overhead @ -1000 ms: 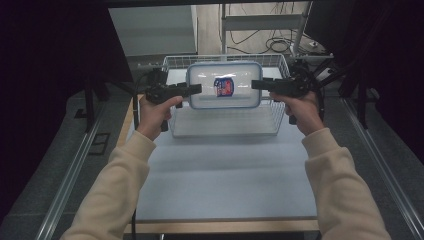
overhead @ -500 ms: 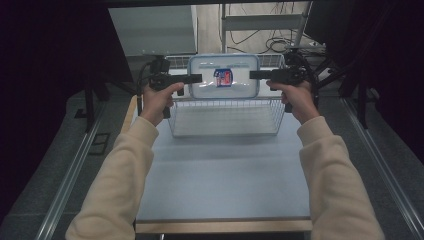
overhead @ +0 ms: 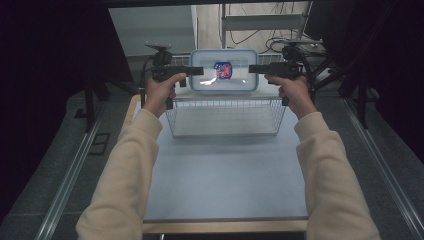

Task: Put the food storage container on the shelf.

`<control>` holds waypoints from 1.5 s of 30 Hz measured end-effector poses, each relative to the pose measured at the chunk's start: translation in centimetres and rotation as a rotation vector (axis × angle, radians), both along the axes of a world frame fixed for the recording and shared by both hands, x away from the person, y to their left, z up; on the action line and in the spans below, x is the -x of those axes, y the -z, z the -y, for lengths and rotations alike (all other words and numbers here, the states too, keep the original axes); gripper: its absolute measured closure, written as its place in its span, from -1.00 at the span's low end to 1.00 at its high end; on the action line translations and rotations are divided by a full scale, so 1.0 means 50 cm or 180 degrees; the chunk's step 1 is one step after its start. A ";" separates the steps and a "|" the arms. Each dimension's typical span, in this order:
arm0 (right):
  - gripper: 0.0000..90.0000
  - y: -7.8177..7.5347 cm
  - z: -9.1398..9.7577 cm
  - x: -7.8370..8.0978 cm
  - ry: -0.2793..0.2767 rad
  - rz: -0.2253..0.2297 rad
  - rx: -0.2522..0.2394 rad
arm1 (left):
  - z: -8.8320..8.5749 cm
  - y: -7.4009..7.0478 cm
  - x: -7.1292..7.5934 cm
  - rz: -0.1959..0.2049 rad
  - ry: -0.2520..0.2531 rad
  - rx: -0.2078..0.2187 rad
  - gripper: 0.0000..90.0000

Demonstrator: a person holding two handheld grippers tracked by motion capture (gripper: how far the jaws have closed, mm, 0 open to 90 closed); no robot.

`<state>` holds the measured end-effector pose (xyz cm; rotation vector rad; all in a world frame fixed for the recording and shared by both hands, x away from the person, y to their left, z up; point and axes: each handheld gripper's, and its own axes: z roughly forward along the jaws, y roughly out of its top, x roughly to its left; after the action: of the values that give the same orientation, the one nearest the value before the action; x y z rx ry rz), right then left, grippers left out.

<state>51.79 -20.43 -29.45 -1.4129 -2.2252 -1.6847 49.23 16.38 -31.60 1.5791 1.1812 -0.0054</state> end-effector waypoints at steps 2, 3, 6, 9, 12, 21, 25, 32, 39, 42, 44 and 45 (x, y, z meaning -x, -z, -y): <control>0.08 0.000 -0.002 -0.004 0.0054 -0.0010 0.0021 | 0.000 0.002 -0.009 -0.0033 -0.0001 0.0023 -0.18; 0.09 0.000 -0.004 -0.006 0.0091 -0.0004 0.0082 | 0.003 0.004 -0.014 -0.0089 -0.0018 0.0043 -0.19; 0.02 0.006 -0.016 -0.010 0.0177 0.0021 0.0229 | 0.002 0.019 -0.030 -0.0166 0.0001 0.0171 -0.27; 0.01 0.014 -0.017 -0.016 0.0268 -0.0059 0.0128 | -0.001 0.028 -0.042 -0.0220 -0.0027 0.0257 -0.31; 0.04 0.016 -0.019 -0.015 0.0338 -0.0004 0.0130 | 0.000 0.036 -0.051 -0.0265 -0.0030 0.0294 -0.38; 0.00 0.020 -0.023 -0.013 0.0424 -0.0034 0.0133 | 0.006 0.041 -0.062 -0.0316 -0.0094 0.0293 -0.52; -0.09 0.017 -0.025 -0.005 0.0454 0.0052 0.0144 | 0.010 0.032 -0.054 -0.0237 -0.0163 0.0161 -0.65; -0.15 0.004 -0.006 0.032 0.0361 0.0300 0.0115 | -0.005 0.000 0.004 0.0028 -0.0174 0.0115 -0.71; -0.22 0.007 0.018 0.112 0.0075 0.0561 0.0253 | -0.013 -0.005 0.119 0.0387 -0.0043 -0.0022 -0.68; -0.26 0.020 0.030 0.155 -0.0059 0.0609 0.0265 | -0.016 0.010 0.177 0.0494 0.0057 -0.0043 -0.66; -0.28 0.034 0.040 0.183 -0.0140 0.0639 0.0236 | -0.016 0.028 0.220 0.0521 0.0143 -0.0074 -0.66; -0.30 0.044 0.046 0.201 -0.0190 0.0645 0.0233 | -0.015 0.038 0.238 0.0519 0.0180 -0.0099 -0.65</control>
<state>41.76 -22.71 -31.66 -1.2251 -2.4294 -1.8197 37.33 17.13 -33.52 1.6081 1.0141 0.1035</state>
